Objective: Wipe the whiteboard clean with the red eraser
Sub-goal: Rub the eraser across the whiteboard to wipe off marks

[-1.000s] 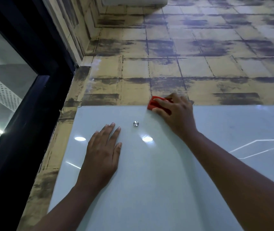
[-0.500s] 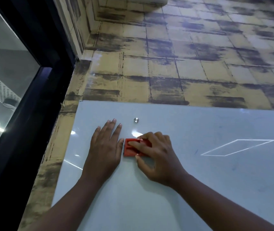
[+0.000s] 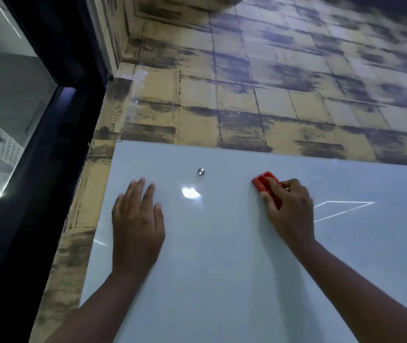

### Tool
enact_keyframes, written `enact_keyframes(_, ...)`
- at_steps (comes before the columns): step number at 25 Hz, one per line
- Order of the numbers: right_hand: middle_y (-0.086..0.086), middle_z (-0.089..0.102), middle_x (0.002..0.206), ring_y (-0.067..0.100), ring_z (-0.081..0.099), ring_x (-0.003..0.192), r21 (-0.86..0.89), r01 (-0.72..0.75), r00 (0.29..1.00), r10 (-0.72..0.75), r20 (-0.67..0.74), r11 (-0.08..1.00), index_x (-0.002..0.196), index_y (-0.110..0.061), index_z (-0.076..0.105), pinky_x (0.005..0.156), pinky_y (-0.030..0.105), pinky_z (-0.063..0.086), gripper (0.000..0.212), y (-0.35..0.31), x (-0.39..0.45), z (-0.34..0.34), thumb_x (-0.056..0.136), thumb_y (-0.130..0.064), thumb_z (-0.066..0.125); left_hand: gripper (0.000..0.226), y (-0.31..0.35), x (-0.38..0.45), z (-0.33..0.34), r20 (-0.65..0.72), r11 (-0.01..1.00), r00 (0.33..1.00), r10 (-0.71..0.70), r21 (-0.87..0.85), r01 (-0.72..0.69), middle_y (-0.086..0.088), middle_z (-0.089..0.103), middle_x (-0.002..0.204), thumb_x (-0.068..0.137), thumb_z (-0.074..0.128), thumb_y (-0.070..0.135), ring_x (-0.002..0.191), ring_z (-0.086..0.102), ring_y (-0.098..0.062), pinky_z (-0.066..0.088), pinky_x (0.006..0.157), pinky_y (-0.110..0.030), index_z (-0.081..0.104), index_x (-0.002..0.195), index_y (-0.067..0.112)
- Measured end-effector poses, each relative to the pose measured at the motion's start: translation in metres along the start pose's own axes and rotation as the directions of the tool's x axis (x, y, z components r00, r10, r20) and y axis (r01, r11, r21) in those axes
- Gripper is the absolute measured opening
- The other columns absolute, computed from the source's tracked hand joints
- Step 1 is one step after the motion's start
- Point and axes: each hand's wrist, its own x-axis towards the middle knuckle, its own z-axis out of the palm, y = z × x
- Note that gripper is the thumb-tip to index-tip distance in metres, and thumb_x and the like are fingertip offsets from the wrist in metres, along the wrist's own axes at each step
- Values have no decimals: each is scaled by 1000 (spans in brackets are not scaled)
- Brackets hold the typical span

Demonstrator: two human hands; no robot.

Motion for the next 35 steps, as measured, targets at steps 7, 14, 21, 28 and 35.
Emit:
enact_keyframes(7, 2, 59, 92, 17, 57, 78, 100, 294, 952, -301, 61, 950, 123, -21, 73, 58, 26, 45, 46, -146, -18, 18, 93, -54, 64, 58, 1, -10, 2, 46, 994, 998, 34, 106, -39, -18, 36, 168, 107, 39, 29, 159, 30, -32, 27, 128, -58, 42, 160, 3)
enact_keyframes(14, 4, 53, 105, 18, 54, 74, 37, 88, 978, -93, 185, 995, 107, -15, 68, 67, 28, 43, 40, -219, 64, 43, 100, -52, 55, 56, -1, -12, -1, 30, 988, 998, 60, 142, -64, -19, 42, 164, 109, 34, 28, 154, 38, -35, 33, 124, -61, 45, 158, 2)
enact_keyframes(21, 3, 55, 91, 18, 54, 62, 223, 432, 896, -444, 6, 874, 125, -25, 73, 52, 25, 39, 47, -140, -20, 26, 94, -58, 61, 55, -4, -14, -2, 59, 990, 995, 75, 112, -81, -19, 36, 168, 109, 36, 26, 158, 31, -33, 25, 128, -58, 44, 159, 3)
enact_keyframes(28, -1, 47, 82, 24, 56, 65, 89, 144, 990, -143, -9, 986, 123, -27, 74, 56, 28, 41, 42, -26, -13, 0, 93, -54, 64, 56, 0, -17, -6, 80, 988, 993, 85, 119, -95, -22, 34, 168, 106, 40, 23, 157, 31, -38, 23, 126, -62, 43, 159, 8)
enact_keyframes(35, 2, 51, 83, 25, 57, 66, 126, 205, 979, -205, -15, 971, 116, -25, 74, 52, 30, 46, 41, -3, -8, -4, 93, -55, 57, 51, 58, -16, 13, -2, 947, 980, 198, 258, -191, -20, 44, 161, 102, 43, 17, 145, 48, -42, 31, 112, -62, 54, 152, 10)
